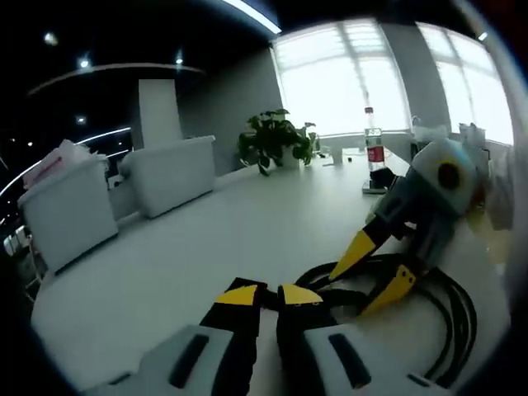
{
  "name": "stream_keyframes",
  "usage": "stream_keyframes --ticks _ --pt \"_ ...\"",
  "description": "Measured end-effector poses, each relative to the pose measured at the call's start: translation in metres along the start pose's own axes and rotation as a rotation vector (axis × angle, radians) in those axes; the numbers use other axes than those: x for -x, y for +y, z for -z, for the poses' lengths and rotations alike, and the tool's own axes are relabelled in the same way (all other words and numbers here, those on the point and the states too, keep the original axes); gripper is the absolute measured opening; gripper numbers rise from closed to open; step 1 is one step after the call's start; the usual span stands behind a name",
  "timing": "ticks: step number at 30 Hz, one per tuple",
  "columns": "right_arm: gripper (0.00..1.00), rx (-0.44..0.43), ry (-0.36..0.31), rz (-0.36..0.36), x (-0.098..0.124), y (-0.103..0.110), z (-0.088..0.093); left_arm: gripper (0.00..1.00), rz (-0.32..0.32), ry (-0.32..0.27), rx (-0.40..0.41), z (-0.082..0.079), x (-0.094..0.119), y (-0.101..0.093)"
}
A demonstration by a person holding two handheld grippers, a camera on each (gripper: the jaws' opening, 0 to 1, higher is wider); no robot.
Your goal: Coil the Type-C to USB data cable on the desktop and secure it with Velcro straps.
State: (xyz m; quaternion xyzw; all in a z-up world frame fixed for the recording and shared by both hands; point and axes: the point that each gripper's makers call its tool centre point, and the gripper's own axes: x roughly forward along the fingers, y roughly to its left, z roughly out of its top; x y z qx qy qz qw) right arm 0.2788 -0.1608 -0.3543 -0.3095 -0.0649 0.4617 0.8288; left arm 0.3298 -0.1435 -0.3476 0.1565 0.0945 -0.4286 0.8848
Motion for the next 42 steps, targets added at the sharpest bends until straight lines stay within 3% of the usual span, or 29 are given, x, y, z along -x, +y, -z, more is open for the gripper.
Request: stream_keyframes --ticks 6,13,20,23,29,34,38,42 --pt "0.03 0.019 -0.017 0.017 0.001 -0.01 -0.006 0.09 0.012 0.031 -0.004 0.009 0.004 -0.001" --pt "0.02 -0.024 -0.032 0.001 -0.005 -0.018 -0.012 0.06 0.04 0.046 -0.034 0.011 0.002 -0.009" --pt "0.02 -0.066 -0.022 0.001 -0.02 -0.035 -0.011 0.04 0.057 0.083 -0.136 0.016 0.0 -0.017" --pt "0.02 -0.073 -0.018 -0.004 -0.029 -0.04 -0.011 0.03 0.07 0.085 -0.131 0.016 0.001 -0.017" --pt "0.02 -0.132 0.062 -0.039 -0.048 -0.045 0.008 0.02 0.123 0.112 -0.209 0.018 0.001 -0.019" --pt "0.02 -0.199 0.206 -0.104 -0.06 -0.042 0.037 0.02 0.135 0.125 -0.247 0.019 -0.001 -0.02" --pt "0.01 -0.231 0.223 -0.121 -0.066 -0.044 0.039 0.02 0.151 0.119 -0.229 0.02 -0.002 -0.017" --pt "0.02 -0.176 0.219 -0.122 -0.071 -0.042 0.04 0.02 0.168 0.116 -0.219 0.02 -0.002 -0.018"
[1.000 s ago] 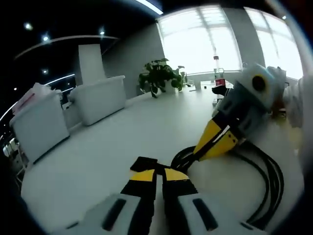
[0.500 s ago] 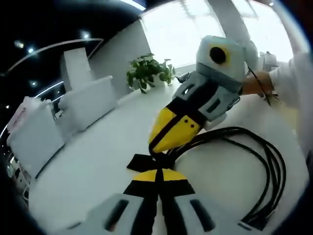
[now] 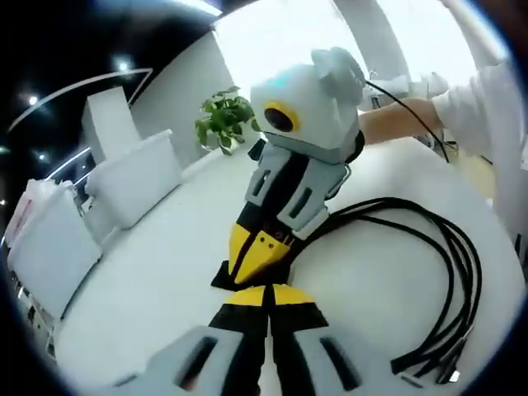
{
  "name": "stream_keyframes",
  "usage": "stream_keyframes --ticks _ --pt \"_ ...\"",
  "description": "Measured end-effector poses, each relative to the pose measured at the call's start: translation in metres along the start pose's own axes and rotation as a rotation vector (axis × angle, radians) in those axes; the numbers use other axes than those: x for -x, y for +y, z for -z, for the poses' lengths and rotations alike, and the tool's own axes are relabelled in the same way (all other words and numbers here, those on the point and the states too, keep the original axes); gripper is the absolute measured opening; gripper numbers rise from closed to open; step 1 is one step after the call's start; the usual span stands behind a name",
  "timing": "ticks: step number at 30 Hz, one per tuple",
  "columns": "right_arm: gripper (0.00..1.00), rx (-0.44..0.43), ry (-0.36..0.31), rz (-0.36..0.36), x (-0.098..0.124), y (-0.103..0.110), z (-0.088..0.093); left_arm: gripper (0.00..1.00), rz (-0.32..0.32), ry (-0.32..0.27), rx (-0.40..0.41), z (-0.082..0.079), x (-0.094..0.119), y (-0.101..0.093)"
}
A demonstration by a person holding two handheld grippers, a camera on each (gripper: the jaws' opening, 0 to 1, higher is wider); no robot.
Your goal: Coil the Type-C to USB data cable on the desktop and secure it with Velcro straps.
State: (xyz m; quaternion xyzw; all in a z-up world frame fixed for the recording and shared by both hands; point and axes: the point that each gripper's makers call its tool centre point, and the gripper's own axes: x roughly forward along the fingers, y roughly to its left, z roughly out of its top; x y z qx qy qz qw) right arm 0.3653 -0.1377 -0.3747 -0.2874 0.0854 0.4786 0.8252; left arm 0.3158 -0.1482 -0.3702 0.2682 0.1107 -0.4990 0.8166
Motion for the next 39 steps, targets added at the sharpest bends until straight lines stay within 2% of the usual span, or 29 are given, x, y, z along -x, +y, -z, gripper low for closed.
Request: stream_keyframes --ticks 5,8,10,11,12,14,15,17,18,19,20,21,22,25,26,27,28,29,30,32,35,37,39 --pt "0.04 -0.035 -0.04 0.058 -0.006 -0.01 0.001 0.02 -0.003 0.002 -0.014 0.0 0.0 0.0" --pt "0.04 0.006 -0.045 0.155 -0.011 -0.028 0.002 0.02 -0.004 -0.001 -0.007 -0.001 0.001 0.001" --pt "0.03 0.067 -0.023 0.188 -0.007 -0.035 0.0 0.02 -0.009 -0.003 0.006 -0.001 0.001 0.001" --pt "0.03 0.034 -0.084 0.185 -0.003 -0.034 -0.01 0.02 -0.015 -0.004 0.005 -0.001 0.001 0.002" --pt "0.01 -0.037 -0.16 0.147 0.004 -0.029 -0.021 0.02 -0.019 -0.005 0.005 -0.001 0.001 0.001" --pt "0.01 -0.163 -0.233 0.055 0.016 -0.018 -0.034 0.02 -0.023 -0.004 -0.005 -0.001 0.001 0.001" --pt "0.01 -0.202 -0.205 -0.009 0.018 -0.011 -0.029 0.02 -0.024 -0.004 -0.005 -0.001 0.001 0.002" --pt "0.01 -0.255 -0.134 -0.074 0.016 -0.002 -0.017 0.02 -0.026 -0.006 0.009 0.0 0.0 0.004" --pt "0.01 -0.279 -0.079 -0.13 0.014 0.007 -0.008 0.02 -0.028 -0.007 0.013 0.0 0.0 0.005" --pt "0.01 -0.277 -0.044 -0.148 0.01 0.01 0.0 0.02 -0.029 -0.009 0.018 0.0 0.0 0.005" --pt "0.0 -0.294 -0.034 -0.122 0.006 0.007 0.005 0.02 -0.029 -0.007 0.021 0.001 0.0 0.004" --pt "0.0 -0.288 -0.048 -0.128 0.004 0.003 0.001 0.02 -0.032 -0.01 0.02 0.001 0.0 0.005" --pt "0.0 -0.275 -0.001 -0.113 0.003 0.0 0.008 0.02 -0.034 -0.011 0.026 0.001 0.001 0.005" --pt "0.01 -0.273 -0.049 -0.103 0.001 -0.002 0.003 0.02 -0.044 -0.016 0.03 0.001 0.004 0.007" --pt "0.01 -0.256 -0.083 -0.076 0.005 -0.008 -0.002 0.02 -0.069 -0.016 0.017 0.001 0.007 0.011" --pt "0.01 -0.289 -0.203 -0.083 0.014 -0.01 -0.019 0.02 -0.123 -0.014 0.008 0.003 0.015 0.02" --pt "0.01 -0.314 -0.261 -0.104 0.02 -0.008 -0.028 0.02 -0.153 -0.027 0.014 0.003 0.022 0.025" --pt "0.01 -0.323 -0.322 -0.159 0.03 0.0 -0.037 0.02 -0.183 -0.056 0.053 0.002 0.029 0.029" --pt "0.01 -0.318 -0.318 -0.205 0.033 0.008 -0.038 0.02 -0.197 -0.082 0.083 0.001 0.034 0.032" --pt "0.06 -0.259 -0.266 -0.21 0.034 0.015 -0.029 0.02 -0.217 -0.17 0.175 -0.005 0.046 0.038" --pt "0.14 -0.23 -0.213 -0.248 0.027 0.027 -0.019 0.02 -0.242 -0.307 0.325 -0.015 0.063 0.048" --pt "0.16 -0.196 -0.194 -0.252 0.021 0.031 -0.013 0.02 -0.248 -0.359 0.383 -0.018 0.073 0.053" --pt "0.17 -0.187 -0.191 -0.252 0.017 0.03 -0.008 0.02 -0.259 -0.387 0.403 -0.019 0.082 0.056"
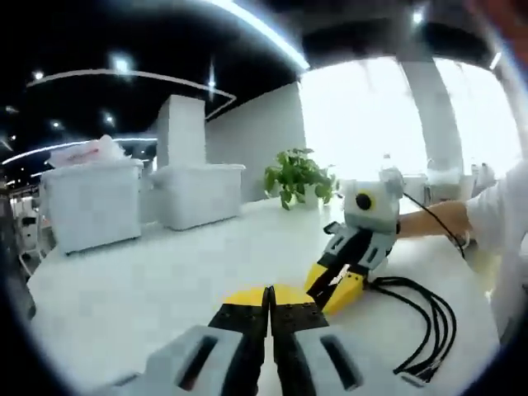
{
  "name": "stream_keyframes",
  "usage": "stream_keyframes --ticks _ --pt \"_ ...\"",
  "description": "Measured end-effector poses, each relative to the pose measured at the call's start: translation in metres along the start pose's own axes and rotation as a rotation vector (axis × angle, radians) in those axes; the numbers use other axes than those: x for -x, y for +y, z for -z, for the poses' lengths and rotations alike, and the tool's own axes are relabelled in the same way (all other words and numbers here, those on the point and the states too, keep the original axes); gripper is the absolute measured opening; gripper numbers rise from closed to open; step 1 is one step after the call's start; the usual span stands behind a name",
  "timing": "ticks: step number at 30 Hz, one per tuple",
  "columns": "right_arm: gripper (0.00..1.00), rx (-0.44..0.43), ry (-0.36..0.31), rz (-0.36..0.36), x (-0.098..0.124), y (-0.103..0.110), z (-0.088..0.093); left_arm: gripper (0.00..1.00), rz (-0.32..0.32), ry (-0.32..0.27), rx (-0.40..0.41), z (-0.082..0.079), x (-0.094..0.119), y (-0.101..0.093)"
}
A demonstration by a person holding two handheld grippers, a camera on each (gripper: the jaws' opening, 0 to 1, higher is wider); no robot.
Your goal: Coil the Type-C to USB data cable on the desktop and secure it with Velcro straps.
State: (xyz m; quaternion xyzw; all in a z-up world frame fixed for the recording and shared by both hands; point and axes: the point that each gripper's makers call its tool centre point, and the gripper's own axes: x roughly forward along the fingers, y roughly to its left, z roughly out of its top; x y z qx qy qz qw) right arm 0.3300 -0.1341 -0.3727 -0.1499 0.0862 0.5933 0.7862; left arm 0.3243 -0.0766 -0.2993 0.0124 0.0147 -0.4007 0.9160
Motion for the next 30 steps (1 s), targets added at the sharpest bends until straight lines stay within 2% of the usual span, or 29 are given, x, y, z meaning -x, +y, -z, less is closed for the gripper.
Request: stream_keyframes --ticks 3,4,6,8,11,17,18,19,22,24,27,30 --pt "0.17 0.006 0.007 0.002 -0.002 -0.003 0.006 0.02 -0.008 -0.028 0.027 -0.005 0.006 0.005" --pt "0.17 0.011 -0.012 -0.001 -0.003 -0.002 0.004 0.02 -0.011 -0.035 0.033 -0.007 0.008 0.006" --pt "0.16 0.013 0.001 -0.003 -0.003 -0.001 0.004 0.02 -0.018 -0.052 0.047 -0.011 0.009 0.009" --pt "0.14 0.07 0.033 0.001 -0.003 0.0 0.004 0.02 -0.024 -0.064 0.053 -0.014 0.01 0.011" --pt "0.11 0.096 0.062 0.003 -0.004 0.005 0.003 0.02 -0.029 -0.075 0.055 -0.017 0.01 0.011" --pt "0.06 0.095 0.101 0.039 -0.005 0.004 -0.001 0.02 -0.082 -0.11 0.044 -0.026 0.019 0.023" --pt "0.06 0.052 0.097 0.067 -0.005 0.0 -0.005 0.02 -0.097 -0.124 0.046 -0.029 0.021 0.027" --pt "0.05 0.026 0.066 0.089 -0.005 -0.004 -0.011 0.02 -0.119 -0.145 0.053 -0.034 0.024 0.032" --pt "0.05 -0.035 -0.072 0.183 -0.006 -0.028 -0.042 0.02 -0.198 -0.226 0.094 -0.051 0.04 0.054" --pt "0.05 -0.088 -0.133 0.24 -0.009 -0.046 -0.059 0.02 -0.248 -0.266 0.112 -0.059 0.051 0.068" --pt "0.04 -0.068 -0.151 0.352 -0.021 -0.076 -0.075 0.02 -0.288 -0.289 0.147 -0.059 0.062 0.084" --pt "0.04 -0.081 -0.155 0.419 -0.047 -0.101 -0.081 0.02 -0.334 -0.264 0.134 -0.05 0.063 0.096"
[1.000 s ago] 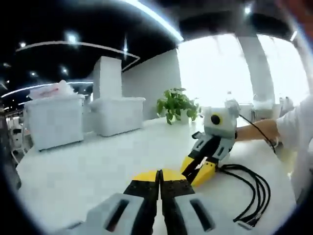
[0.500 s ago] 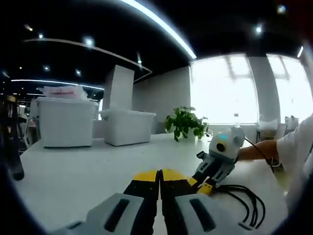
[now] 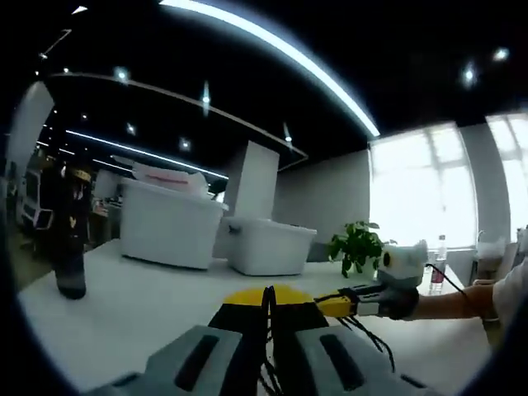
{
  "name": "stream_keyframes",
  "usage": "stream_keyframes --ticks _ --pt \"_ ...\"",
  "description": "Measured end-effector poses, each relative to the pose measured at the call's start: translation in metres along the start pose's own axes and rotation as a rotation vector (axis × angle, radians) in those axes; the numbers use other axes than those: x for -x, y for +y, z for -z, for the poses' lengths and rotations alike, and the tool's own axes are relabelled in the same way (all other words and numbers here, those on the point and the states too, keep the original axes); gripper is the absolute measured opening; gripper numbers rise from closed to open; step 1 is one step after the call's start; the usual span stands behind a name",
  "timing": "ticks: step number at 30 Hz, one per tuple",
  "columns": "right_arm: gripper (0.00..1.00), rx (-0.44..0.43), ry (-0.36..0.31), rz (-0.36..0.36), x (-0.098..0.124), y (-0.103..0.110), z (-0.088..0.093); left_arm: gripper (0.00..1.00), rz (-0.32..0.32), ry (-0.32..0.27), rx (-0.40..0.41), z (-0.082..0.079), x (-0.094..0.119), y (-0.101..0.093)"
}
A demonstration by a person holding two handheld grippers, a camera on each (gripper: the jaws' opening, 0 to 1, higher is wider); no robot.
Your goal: Coil the Type-C to USB data cable on the desktop and secure it with Velcro straps.
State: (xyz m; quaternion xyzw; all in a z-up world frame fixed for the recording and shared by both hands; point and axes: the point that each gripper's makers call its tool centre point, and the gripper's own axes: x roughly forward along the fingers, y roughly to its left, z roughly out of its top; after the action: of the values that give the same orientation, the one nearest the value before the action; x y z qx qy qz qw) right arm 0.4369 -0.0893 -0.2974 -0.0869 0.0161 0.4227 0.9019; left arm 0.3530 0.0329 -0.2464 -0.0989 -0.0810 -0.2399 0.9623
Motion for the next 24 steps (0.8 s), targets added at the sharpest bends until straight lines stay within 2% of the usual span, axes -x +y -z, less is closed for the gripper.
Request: stream_keyframes --ticks 3,8,12,14,16,19,23,24 --pt "0.04 -0.003 0.02 0.047 -0.024 -0.01 0.006 0.02 -0.031 0.011 -0.023 0.005 -0.002 0.007" --pt "0.04 -0.08 0.037 0.115 -0.056 -0.033 0.022 0.02 -0.083 0.017 -0.082 0.009 -0.004 0.016" --pt "0.09 -0.088 -0.007 0.183 -0.059 -0.048 0.019 0.02 -0.096 0.009 -0.07 0.008 -0.004 0.021" --pt "0.16 -0.159 -0.019 0.211 -0.052 -0.053 0.015 0.02 -0.13 0.007 -0.093 0.008 -0.003 0.028" --pt "0.16 -0.19 -0.037 0.211 -0.041 -0.056 0.007 0.02 -0.153 0.01 -0.095 0.01 -0.002 0.033" --pt "0.16 -0.236 -0.069 0.25 -0.016 -0.064 -0.002 0.02 -0.177 0.013 -0.083 0.013 -0.002 0.041" --pt "0.16 -0.288 -0.103 0.293 0.033 -0.072 -0.009 0.02 -0.219 0.007 -0.086 0.013 0.0 0.053" --pt "0.16 -0.307 -0.124 0.315 0.053 -0.076 -0.012 0.02 -0.226 0.004 -0.084 0.013 0.001 0.055"
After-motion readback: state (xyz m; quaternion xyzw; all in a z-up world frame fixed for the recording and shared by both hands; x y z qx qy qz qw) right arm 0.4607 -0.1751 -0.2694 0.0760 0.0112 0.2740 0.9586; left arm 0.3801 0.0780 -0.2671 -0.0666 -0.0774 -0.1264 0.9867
